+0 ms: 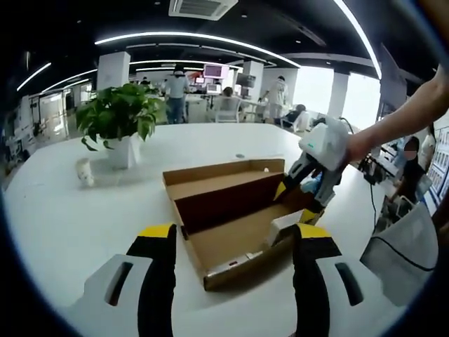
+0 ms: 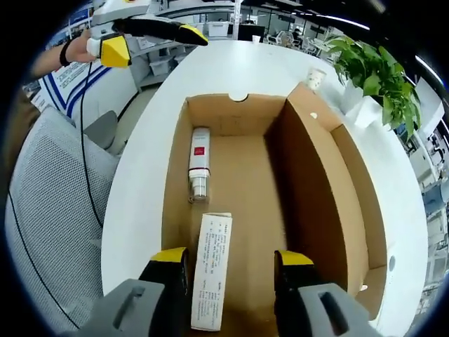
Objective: Operate the shoe box by opening the lid, removing the specified soft item, and placing it in the target area until the item is outside and the box remains undamaged.
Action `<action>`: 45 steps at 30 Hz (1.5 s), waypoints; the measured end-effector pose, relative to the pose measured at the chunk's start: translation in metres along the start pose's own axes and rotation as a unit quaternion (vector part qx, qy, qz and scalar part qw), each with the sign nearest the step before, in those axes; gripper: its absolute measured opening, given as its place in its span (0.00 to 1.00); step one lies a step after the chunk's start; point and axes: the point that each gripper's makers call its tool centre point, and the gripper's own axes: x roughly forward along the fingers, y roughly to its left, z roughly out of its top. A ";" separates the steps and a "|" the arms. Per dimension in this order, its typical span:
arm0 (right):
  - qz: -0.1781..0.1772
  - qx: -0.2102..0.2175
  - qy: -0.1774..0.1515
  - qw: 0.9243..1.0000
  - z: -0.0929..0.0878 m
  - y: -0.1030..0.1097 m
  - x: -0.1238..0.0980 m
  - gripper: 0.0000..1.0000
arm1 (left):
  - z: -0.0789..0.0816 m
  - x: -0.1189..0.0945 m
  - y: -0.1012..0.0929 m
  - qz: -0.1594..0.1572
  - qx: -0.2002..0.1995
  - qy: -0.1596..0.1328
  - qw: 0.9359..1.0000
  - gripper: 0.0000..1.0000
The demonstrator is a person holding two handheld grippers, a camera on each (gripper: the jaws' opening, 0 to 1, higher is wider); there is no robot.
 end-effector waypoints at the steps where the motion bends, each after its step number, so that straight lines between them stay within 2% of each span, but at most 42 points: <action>1: -0.001 0.004 0.004 1.000 -0.001 -0.001 0.001 0.44 | 0.001 0.000 0.001 -0.001 -0.002 -0.001 1.000 0.67; 5: 0.000 0.009 0.019 1.000 -0.005 -0.001 0.005 0.43 | 0.003 -0.001 0.003 0.001 0.001 -0.003 1.000 0.68; 6: -0.006 0.000 0.039 0.999 -0.012 -0.004 0.007 0.43 | 0.004 -0.001 0.004 0.002 0.001 -0.003 1.000 0.68; 12: 0.000 0.039 0.050 0.998 -0.017 -0.005 0.014 0.42 | 0.005 0.000 0.003 0.002 0.001 -0.003 1.000 0.68; 18: 0.030 0.032 0.062 0.997 -0.020 0.015 0.021 0.17 | 0.004 -0.001 0.001 -0.001 0.001 -0.001 1.000 0.68; 20: 0.023 0.033 0.064 0.997 -0.021 0.013 0.024 0.17 | 0.003 -0.001 0.001 -0.002 0.000 0.000 1.000 0.68; 21: 0.027 0.047 0.067 0.996 -0.020 0.014 0.022 0.17 | 0.003 0.000 0.001 -0.003 0.002 0.002 1.000 0.68; 23: 0.031 0.056 0.064 0.996 -0.020 0.011 0.021 0.17 | 0.003 0.000 0.001 -0.004 0.003 0.004 1.000 0.68; 24: 0.033 0.081 0.059 0.994 -0.020 0.011 0.019 0.17 | 0.003 0.001 0.002 -0.005 0.004 0.005 1.000 0.68; 28: 0.022 0.131 0.031 0.991 -0.017 -0.001 0.013 0.16 | 0.005 0.001 0.003 -0.004 0.003 0.003 1.000 0.68; 32: 0.026 0.150 0.017 0.988 -0.015 -0.004 0.007 0.16 | 0.005 0.002 0.002 -0.006 0.004 0.003 1.000 0.68; 41: 0.020 0.153 0.002 0.988 -0.010 -0.006 0.000 0.16 | 0.004 0.003 -0.005 -0.014 0.004 0.004 1.000 0.68; 45: 0.015 0.154 -0.008 0.988 -0.002 -0.010 -0.006 0.16 | 0.004 0.002 -0.003 -0.012 0.006 0.004 1.000 0.68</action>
